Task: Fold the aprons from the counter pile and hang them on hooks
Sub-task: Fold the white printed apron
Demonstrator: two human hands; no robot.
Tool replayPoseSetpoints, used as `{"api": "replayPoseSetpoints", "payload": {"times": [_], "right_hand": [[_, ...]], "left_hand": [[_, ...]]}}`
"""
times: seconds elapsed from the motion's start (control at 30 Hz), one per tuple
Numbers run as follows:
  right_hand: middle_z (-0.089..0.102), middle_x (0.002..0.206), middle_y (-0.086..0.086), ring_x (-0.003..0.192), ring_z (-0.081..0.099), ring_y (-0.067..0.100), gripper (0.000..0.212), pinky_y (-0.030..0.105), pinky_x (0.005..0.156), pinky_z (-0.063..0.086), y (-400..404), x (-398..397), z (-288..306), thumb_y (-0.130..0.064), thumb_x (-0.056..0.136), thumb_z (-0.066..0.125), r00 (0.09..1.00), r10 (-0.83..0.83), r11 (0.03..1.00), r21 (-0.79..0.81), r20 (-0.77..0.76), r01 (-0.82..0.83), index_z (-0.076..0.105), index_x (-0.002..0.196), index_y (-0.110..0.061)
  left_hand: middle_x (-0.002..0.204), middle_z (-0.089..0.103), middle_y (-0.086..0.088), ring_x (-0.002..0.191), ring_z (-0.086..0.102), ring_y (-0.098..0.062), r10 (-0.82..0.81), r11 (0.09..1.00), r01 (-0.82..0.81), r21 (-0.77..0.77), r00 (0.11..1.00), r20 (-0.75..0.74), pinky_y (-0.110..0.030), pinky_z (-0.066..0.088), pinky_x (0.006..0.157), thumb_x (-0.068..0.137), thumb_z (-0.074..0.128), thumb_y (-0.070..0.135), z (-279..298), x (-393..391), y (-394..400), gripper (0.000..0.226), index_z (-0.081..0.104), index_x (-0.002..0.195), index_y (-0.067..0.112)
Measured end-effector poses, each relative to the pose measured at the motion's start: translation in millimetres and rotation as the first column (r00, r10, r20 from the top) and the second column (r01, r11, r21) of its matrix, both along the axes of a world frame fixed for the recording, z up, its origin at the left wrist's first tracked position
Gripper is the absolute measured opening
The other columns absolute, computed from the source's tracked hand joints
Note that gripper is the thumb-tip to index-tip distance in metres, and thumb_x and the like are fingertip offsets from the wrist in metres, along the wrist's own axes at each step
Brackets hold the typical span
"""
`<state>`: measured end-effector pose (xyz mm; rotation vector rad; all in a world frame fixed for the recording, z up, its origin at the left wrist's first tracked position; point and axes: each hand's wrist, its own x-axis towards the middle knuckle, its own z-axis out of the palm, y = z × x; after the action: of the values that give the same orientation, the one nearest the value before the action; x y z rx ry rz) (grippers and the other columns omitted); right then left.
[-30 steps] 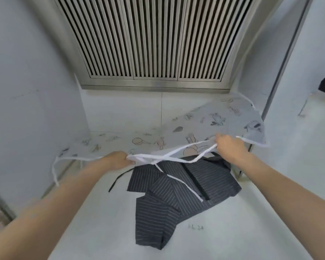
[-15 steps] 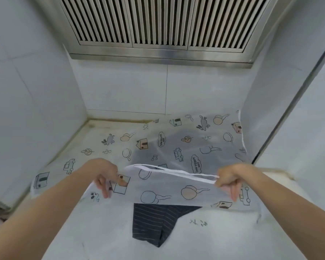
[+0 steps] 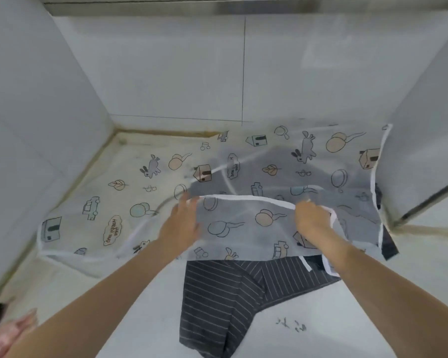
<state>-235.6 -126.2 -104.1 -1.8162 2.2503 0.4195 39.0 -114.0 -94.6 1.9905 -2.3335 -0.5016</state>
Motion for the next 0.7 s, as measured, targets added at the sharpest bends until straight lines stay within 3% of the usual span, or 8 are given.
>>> {"api": "replayPoseSetpoints", "payload": {"times": [0.07,0.17,0.3,0.5,0.6,0.7], "right_hand": [[0.058,0.118,0.013,0.097,0.062,0.027,0.034,0.028,0.062,0.043,-12.3,4.3,-9.9,0.005,0.09,0.04,0.999,0.043,0.998,0.035,0.004,-0.043,0.053,0.121,-0.003],[0.055,0.119,0.014,0.097,0.059,0.027,0.03,0.029,0.063,0.04,-21.0,7.4,-20.4,-0.001,0.093,0.038,0.995,0.075,0.994,0.072,0.061,-0.079,0.052,0.119,-0.003],[0.053,0.122,0.013,0.106,0.058,0.029,0.036,0.034,0.073,0.042,-18.6,-2.0,-18.7,0.003,0.091,0.041,0.991,0.132,0.989,0.072,0.012,-0.133,0.042,0.126,-0.005],[0.058,0.119,0.005,0.111,0.055,0.026,0.048,0.038,0.099,0.035,-11.2,-17.4,2.1,-0.003,0.084,0.055,0.948,0.187,0.978,0.137,-0.259,-0.156,0.04,0.129,-0.011],[0.056,0.112,0.001,0.114,0.053,0.022,0.036,0.039,0.106,0.031,-6.1,-20.1,17.2,-0.007,0.09,0.052,0.959,0.14,0.977,0.189,-0.247,-0.094,0.048,0.125,-0.015],[0.055,0.1,-0.001,0.114,0.053,0.022,0.031,0.033,0.101,0.033,14.1,-9.6,25.2,-0.004,0.092,0.048,0.962,0.194,0.968,0.193,-0.189,-0.158,0.054,0.121,-0.014]], "left_hand": [[0.156,-0.008,-0.011,0.143,0.007,-0.034,-0.183,0.976,0.175,0.129,0.982,0.051,-0.048,0.019,0.113,0.094,0.05,0.033,-17.9,-22.3,9.1,0.072,0.007,0.15,0.02],[0.153,-0.027,-0.013,0.141,-0.016,-0.041,-0.363,0.887,0.279,0.368,0.914,0.181,-0.057,0.0,0.113,0.094,0.046,0.048,-41.6,-44.6,19.8,0.083,-0.011,0.15,0.024],[0.153,-0.025,-0.018,0.14,-0.011,-0.048,-0.422,0.868,0.248,0.431,0.825,0.375,-0.061,0.007,0.113,0.097,0.031,0.054,-57.9,-50.0,7.2,0.079,-0.018,0.148,0.019],[0.157,0.005,-0.02,0.143,0.01,-0.039,-0.52,0.852,0.449,0.269,0.665,0.536,-0.055,0.012,0.114,0.102,0.027,0.019,-42.9,-40.4,7.3,0.058,-0.003,0.149,0.003],[0.157,0.007,-0.018,0.145,0.007,-0.033,-0.531,0.835,0.503,0.224,0.629,0.568,-0.048,0.004,0.116,0.102,0.024,0.016,-26.9,-25.3,21.4,0.055,0.0,0.149,0.001],[0.157,-0.002,-0.018,0.145,-0.001,-0.033,-0.573,0.812,0.493,0.311,0.58,0.579,-0.05,-0.003,0.115,0.103,0.024,0.023,-16.9,-2.1,45.9,0.059,-0.006,0.148,0.001]]}}
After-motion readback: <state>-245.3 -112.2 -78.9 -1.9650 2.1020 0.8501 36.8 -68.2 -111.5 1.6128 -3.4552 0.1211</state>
